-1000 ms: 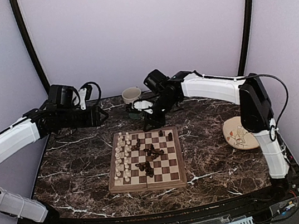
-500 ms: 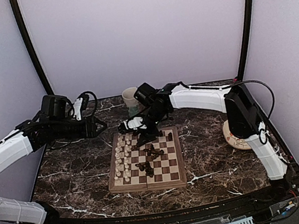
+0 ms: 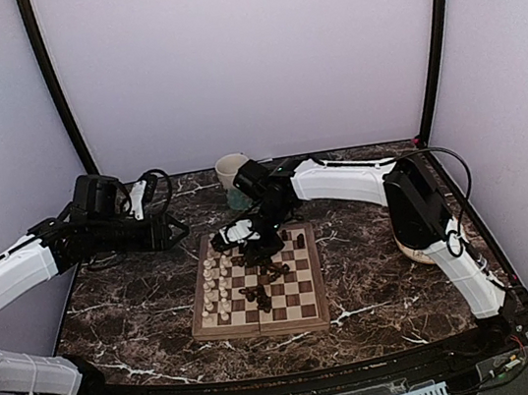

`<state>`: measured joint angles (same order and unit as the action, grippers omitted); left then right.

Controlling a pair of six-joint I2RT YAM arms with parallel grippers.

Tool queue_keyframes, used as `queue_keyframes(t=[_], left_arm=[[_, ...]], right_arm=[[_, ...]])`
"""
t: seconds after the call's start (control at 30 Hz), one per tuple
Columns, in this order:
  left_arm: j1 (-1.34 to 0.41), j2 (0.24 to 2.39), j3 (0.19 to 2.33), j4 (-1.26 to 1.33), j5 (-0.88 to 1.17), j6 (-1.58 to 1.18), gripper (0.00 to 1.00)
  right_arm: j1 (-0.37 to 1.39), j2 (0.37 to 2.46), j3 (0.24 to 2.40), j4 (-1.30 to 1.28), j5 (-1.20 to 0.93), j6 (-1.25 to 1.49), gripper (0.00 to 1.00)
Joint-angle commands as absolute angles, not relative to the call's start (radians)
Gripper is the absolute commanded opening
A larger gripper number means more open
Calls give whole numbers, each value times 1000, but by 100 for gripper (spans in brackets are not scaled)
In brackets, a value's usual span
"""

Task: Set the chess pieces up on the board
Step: Pick up the chess pile from the chessboard.

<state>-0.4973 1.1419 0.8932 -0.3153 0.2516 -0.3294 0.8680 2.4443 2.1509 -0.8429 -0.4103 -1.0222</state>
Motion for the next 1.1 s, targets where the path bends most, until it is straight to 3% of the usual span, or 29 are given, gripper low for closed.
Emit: queue_keyframes(t=[0.0,0.5,0.8,1.07], left_arm=[[-495,1112,871,-303,265,-342,57],[-494,1129,867,-291,279,-345,58],[-497,1134,859,-286,285,-339,58],[-496,1149,854,-270,294,-339,58]], right_arm=[[874,2470,2188,-887,-379,-1049,39],[850,2443,2153,-897,-365,-976,25],[817,2434,2135,-876,-379,-906,26],[814,2425,2115,-877,-435,-897,14]])
